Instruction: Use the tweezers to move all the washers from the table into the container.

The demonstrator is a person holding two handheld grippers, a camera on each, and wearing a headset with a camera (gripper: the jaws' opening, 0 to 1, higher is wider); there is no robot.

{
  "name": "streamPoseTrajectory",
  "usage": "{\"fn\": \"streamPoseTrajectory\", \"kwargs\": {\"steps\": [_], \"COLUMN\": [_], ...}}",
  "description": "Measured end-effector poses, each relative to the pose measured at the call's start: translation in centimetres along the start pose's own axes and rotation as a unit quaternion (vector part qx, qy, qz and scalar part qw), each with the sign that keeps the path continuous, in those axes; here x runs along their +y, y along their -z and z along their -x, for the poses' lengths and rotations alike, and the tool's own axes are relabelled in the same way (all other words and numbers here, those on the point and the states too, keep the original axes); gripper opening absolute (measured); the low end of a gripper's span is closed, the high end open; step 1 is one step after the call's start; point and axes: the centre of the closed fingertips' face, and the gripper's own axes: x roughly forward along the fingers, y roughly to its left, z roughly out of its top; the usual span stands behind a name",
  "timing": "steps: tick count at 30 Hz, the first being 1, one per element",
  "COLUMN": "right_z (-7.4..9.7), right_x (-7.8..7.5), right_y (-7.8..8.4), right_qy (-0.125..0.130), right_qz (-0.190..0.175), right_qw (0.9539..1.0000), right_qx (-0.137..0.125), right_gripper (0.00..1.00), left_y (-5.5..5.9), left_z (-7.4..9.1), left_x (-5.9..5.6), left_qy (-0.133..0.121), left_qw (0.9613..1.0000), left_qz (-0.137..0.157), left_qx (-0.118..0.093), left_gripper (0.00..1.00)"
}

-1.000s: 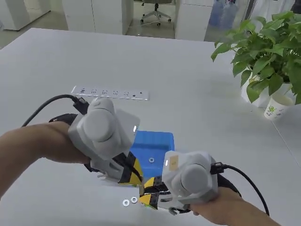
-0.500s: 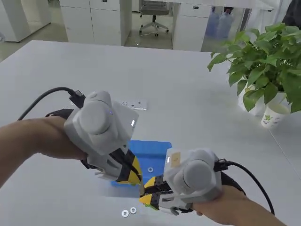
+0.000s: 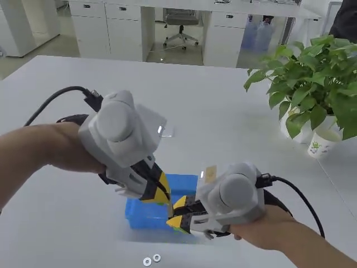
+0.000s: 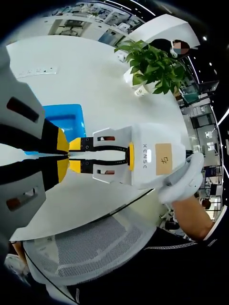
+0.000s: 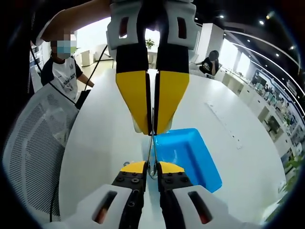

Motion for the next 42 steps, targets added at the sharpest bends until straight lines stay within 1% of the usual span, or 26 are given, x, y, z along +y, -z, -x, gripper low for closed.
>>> {"fn": "streamPoseTrajectory", "kwargs": {"steps": [5, 12, 16, 24, 31, 36, 42], "right_z": [-0.2, -0.9, -1.3, -2.2, -3.1, -3.7, -4.4], "right_x": [-1.3, -2.7, -3.6, -4.5, -4.9, -5.0, -5.1], "right_y": [0.0, 0.5, 0.9, 1.9, 3.2, 4.2, 5.1], "right_qy": [0.005, 0.011, 0.012, 0.006, -0.002, -0.007, -0.011], "right_qz": [0.001, 0.004, 0.003, 0.007, 0.000, -0.004, -0.013], "right_qw": [1.0000, 0.9999, 0.9999, 1.0000, 1.0000, 0.9999, 0.9997], "right_qx": [-0.005, -0.006, -0.004, 0.001, 0.007, 0.013, 0.019], "right_gripper": [0.11, 0.11, 0.11, 0.11, 0.11, 0.11, 0.11], "left_y": [0.0, 0.7, 1.1, 2.1, 2.7, 3.2, 4.0], "left_z": [0.0, -0.6, -1.0, -2.2, -3.5, -4.5, -5.5], "left_x": [1.1, 2.3, 3.1, 4.3, 4.8, 4.8, 5.1], "left_qy": [-0.002, -0.008, -0.012, -0.016, -0.010, -0.009, -0.010], "left_qw": [0.9999, 0.9997, 0.9997, 0.9997, 0.9996, 0.9997, 0.9996], "left_qz": [-0.010, -0.017, -0.014, -0.009, -0.006, 0.001, 0.006], "left_qx": [0.008, 0.014, 0.014, 0.019, 0.026, 0.024, 0.026], "left_gripper": [0.05, 0.05, 0.05, 0.05, 0.05, 0.05, 0.05]}}
